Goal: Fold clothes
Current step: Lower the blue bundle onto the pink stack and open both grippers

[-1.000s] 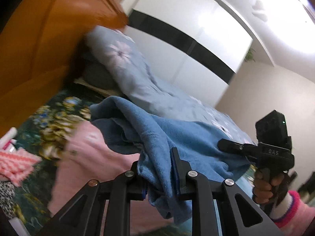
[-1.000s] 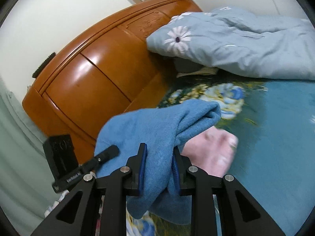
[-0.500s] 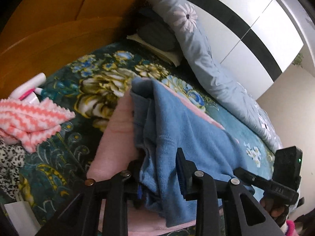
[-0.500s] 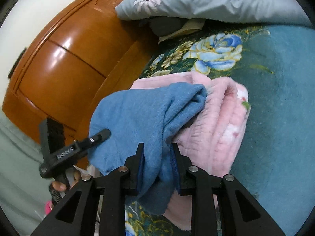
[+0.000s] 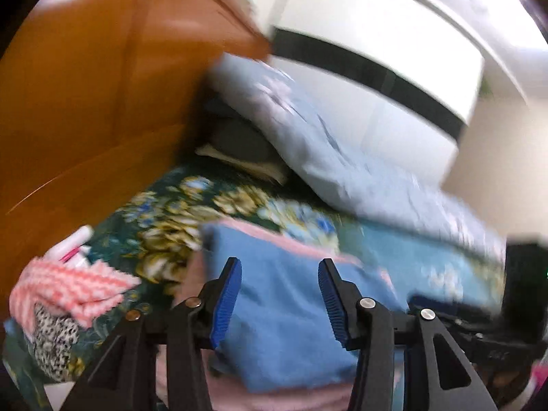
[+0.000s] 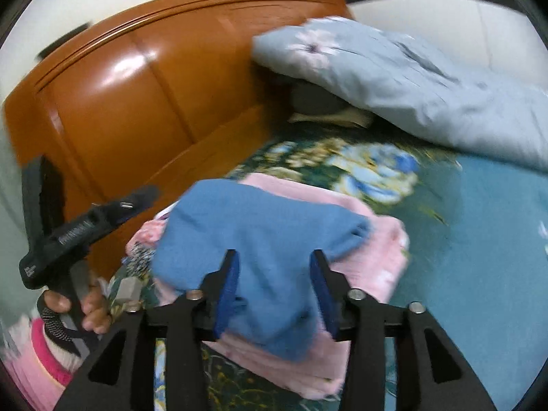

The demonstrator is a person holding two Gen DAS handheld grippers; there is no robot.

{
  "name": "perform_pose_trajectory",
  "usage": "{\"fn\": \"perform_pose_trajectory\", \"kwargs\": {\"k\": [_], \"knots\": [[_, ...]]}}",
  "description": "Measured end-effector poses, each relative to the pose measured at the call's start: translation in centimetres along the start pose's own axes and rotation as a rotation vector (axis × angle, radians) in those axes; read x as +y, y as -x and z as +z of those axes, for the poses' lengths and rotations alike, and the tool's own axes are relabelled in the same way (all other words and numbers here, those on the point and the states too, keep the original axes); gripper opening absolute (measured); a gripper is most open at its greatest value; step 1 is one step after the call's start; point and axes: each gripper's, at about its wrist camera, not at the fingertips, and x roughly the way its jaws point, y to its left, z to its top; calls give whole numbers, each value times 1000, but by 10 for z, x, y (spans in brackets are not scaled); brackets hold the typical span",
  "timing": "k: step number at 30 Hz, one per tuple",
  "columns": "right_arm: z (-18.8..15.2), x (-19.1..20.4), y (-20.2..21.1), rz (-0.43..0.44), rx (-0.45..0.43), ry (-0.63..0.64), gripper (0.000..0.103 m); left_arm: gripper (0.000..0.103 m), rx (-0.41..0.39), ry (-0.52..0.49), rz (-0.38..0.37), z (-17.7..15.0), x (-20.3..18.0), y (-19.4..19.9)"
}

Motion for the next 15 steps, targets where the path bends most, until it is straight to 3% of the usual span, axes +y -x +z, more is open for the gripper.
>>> {"fn": "perform_pose_trajectory", "kwargs": {"k": [6, 12, 15], "knots": [[-20, 1, -25, 3, 74, -1, 53, 51, 232, -39, 40, -18, -2, -44], [-31, 1, -31, 1, 82, 8, 54, 52, 321, 64, -1, -29, 16, -57], [-35, 4, -29, -6, 74, 28, 54, 53, 325, 53, 0, -29, 13, -58]]}}
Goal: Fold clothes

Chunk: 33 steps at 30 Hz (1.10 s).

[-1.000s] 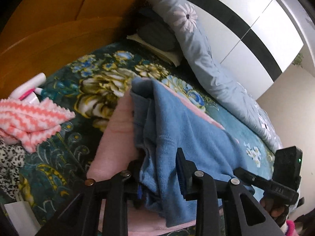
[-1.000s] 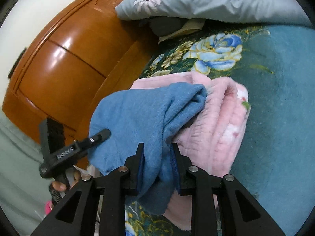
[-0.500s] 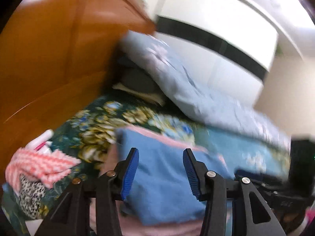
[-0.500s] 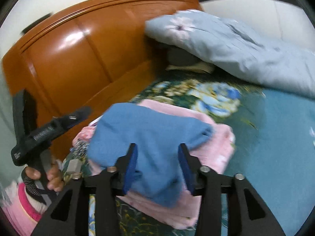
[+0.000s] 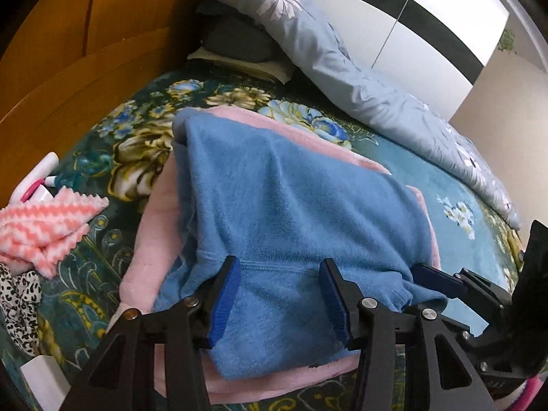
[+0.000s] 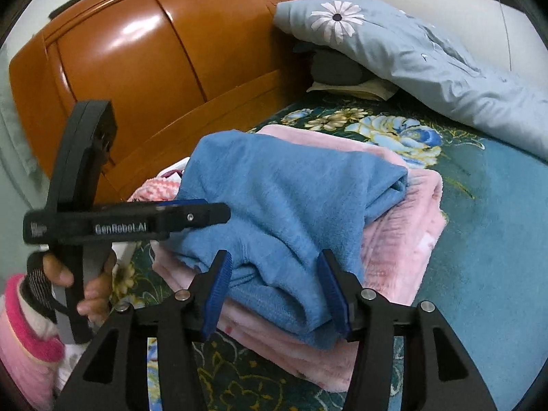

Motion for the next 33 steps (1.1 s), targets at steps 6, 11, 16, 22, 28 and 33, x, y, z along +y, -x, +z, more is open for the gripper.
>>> {"fn": "perform_pose_trajectory", "kwargs": {"k": [6, 11, 16, 22, 28, 33], "knots": [[-1, -2, 20, 18, -35, -61, 56, 55, -39, -78, 62, 1, -15, 6], [-32, -13, 50, -14, -79, -95, 67, 62, -146, -154, 108, 1, -33, 24], [-75, -43, 49, -41, 0, -230, 67, 63, -132, -213, 142, -2, -42, 17], [-105, -56, 54, -101, 40, -296, 68, 66, -181, -302, 234, -10, -55, 17], [-119, -36, 57, -160, 35, -190, 79, 66, -229, -353, 281, -16, -60, 19], [-124, -26, 56, -211, 54, -114, 79, 67, -327, -357, 383, -21, -67, 34]]}}
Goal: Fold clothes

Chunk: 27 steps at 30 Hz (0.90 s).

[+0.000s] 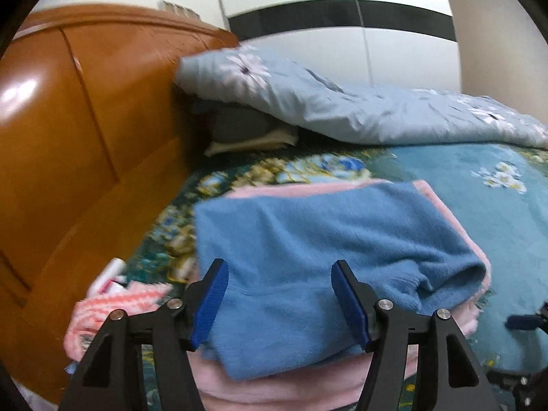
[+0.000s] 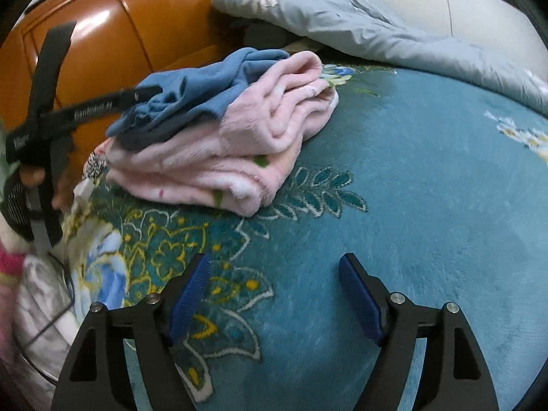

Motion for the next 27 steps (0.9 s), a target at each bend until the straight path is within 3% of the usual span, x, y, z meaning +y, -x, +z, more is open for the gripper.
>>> {"fn": "perform_pose_trajectory", "kwargs": {"k": [4, 9, 12, 14, 17, 19, 24, 27], "knots": [[-6, 3, 0, -26, -3, 16, 79, 67, -16, 1, 54, 3, -6, 10], [-10, -5, 3, 31, -1, -13, 86, 67, 19, 75, -10, -1, -26, 37], [-12, -7, 6, 59, -8, -25, 89, 83, 26, 35, -38, -10, -54, 60], [-13, -9, 7, 76, -10, -32, 90, 86, 32, -16, -34, -19, -76, 73], [-16, -12, 12, 97, -16, -45, 90, 86, 72, -13, -50, -34, -95, 83], [-19, -15, 14, 112, -20, -52, 90, 87, 100, 35, -51, -45, -99, 84], [-28, -19, 22, 133, -32, -49, 90, 88, 221, 272, -20, -83, -83, 66], [-34, -17, 29, 123, -42, -24, 90, 88, 275, 332, 36, -100, -77, 57]]}}
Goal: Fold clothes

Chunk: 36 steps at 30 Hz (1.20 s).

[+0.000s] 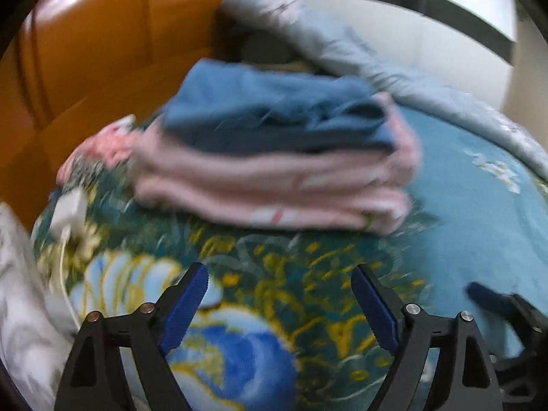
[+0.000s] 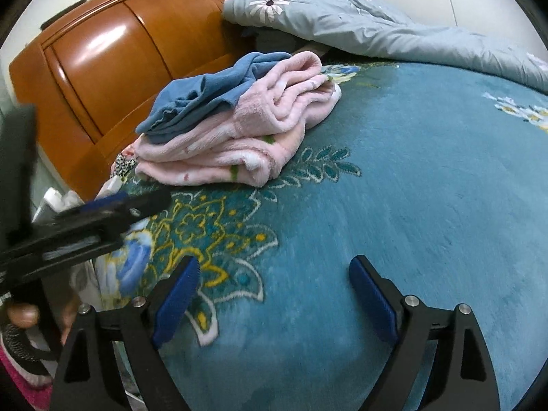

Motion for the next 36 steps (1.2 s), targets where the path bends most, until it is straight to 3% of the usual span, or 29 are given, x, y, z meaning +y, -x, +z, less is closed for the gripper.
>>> {"fn": "perform_pose_trajectory", "kwargs": {"k": [4, 6, 9, 22, 36], "knots": [[-4, -2, 7, -19, -14, 6, 91, 93, 12, 55, 16, -13, 4, -5], [-6, -1, 10, -54, -18, 15, 102, 97, 27, 62, 13, -18, 0, -9], [-11, 0, 14, -104, -24, 40, 103, 103, 10, 30, 39, -27, -13, -9], [-22, -12, 39, -219, -94, 23, 103, 103, -45, 56, 91, -52, -27, 2], [-25, -17, 36, -206, -66, 4, 103, 103, -146, 81, 131, -66, -29, 3]]}}
